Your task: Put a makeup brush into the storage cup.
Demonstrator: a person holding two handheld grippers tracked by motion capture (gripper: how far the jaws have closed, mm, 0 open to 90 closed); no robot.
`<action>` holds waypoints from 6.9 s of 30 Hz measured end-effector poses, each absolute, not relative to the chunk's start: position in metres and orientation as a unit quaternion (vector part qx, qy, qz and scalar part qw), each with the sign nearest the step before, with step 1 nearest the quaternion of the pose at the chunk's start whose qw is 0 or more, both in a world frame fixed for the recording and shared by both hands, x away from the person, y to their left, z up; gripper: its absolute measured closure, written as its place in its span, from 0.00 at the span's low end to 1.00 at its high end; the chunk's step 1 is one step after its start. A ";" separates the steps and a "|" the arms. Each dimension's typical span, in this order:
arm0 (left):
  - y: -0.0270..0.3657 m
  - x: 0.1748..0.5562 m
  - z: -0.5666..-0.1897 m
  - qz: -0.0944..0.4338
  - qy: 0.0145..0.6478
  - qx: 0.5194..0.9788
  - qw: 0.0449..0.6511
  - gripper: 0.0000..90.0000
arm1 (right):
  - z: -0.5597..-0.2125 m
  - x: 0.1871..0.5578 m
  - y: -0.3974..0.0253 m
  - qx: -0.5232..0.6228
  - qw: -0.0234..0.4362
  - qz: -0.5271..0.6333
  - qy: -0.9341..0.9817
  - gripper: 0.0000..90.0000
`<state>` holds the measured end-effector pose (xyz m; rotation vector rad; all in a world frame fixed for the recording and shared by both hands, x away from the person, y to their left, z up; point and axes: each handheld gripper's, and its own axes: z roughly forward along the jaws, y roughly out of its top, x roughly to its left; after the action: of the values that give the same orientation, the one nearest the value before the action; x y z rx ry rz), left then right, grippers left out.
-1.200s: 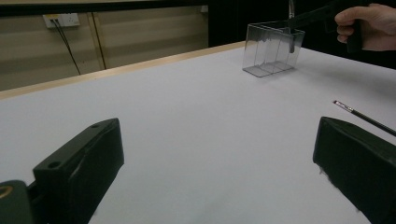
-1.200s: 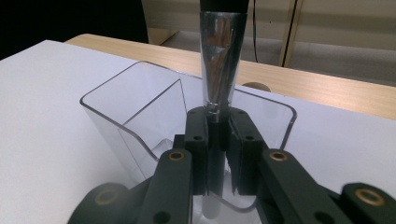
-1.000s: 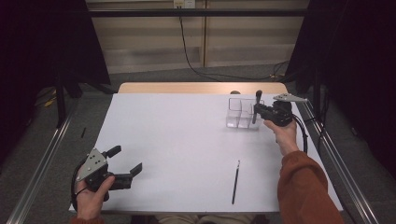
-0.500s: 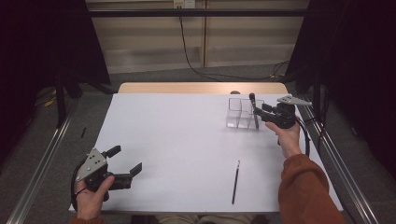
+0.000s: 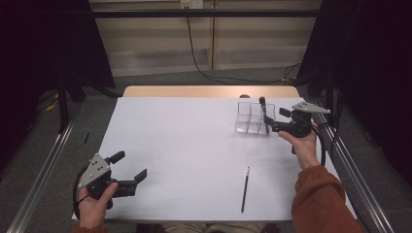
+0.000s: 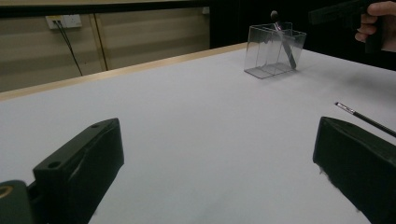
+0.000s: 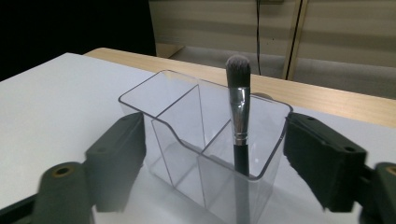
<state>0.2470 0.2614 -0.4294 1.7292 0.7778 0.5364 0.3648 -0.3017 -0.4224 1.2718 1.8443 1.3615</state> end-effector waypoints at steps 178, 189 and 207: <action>0.266 0.243 -0.428 0.228 0.328 0.729 0.556 0.02 | -0.442 0.276 -0.209 0.429 0.056 0.298 0.851 0.07; 0.266 0.244 -0.428 0.228 0.327 0.730 0.555 0.02 | -0.445 0.281 -0.202 0.437 0.035 0.248 0.864 0.14; 0.266 0.244 -0.428 0.227 0.327 0.731 0.554 0.02 | -0.449 0.291 -0.192 0.456 0.001 0.190 0.869 0.29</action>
<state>0.2438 0.2657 -0.4284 1.7271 0.7715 0.5371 0.2908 -0.1917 -0.4492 1.4324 2.7301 0.5953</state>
